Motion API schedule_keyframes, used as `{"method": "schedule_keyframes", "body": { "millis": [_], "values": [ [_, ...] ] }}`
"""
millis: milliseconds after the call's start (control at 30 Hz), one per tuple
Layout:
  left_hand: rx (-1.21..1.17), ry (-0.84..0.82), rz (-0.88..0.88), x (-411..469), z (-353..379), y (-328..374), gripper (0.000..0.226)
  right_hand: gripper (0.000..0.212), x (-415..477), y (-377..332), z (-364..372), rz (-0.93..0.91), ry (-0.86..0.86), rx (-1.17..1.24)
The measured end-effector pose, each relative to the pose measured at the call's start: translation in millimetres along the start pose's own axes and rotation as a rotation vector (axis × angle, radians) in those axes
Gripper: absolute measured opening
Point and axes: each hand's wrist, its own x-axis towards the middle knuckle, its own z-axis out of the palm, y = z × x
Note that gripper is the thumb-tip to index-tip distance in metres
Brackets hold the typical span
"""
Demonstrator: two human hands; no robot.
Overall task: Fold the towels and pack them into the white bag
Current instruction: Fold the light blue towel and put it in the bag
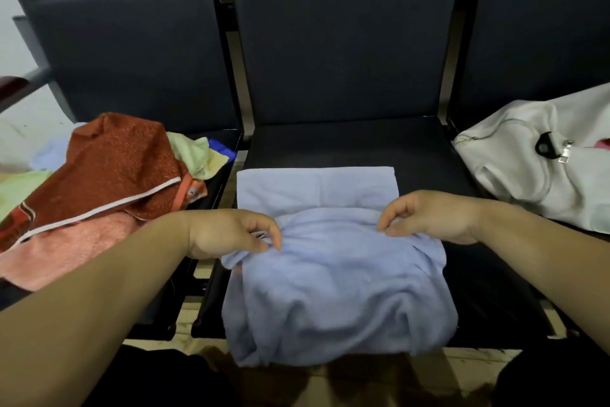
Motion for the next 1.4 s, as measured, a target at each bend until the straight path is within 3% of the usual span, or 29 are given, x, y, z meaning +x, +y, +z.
{"method": "schedule_keyframes", "body": {
  "millis": [233,400,467,667,900,1267,1400],
  "values": [
    [0.09,0.49,0.038,24,-22,-3,0.028,0.011,35,1,-10,0.015,0.303,0.015],
    [0.081,0.759,0.088,48,-41,-6,0.006,0.013,63,-1,-16,-0.027,0.465,0.131],
    [0.094,0.852,0.034,57,-49,-8,0.008,0.014,73,0,-18,-0.024,0.504,0.133],
    [0.128,0.912,-0.008,74,-67,-18,0.011,0.025,94,4,-28,0.038,0.56,0.076],
    [0.264,0.928,0.037,80,-83,-24,0.017,0.022,104,4,-36,0.001,0.65,0.009],
    [0.259,0.991,0.008,101,-89,-28,0.01,0.011,117,12,-37,-0.067,0.78,-0.285],
    [0.292,1.005,-0.022,105,-89,-30,0.01,0.013,116,13,-37,-0.07,0.72,-0.476]
  ]
}}
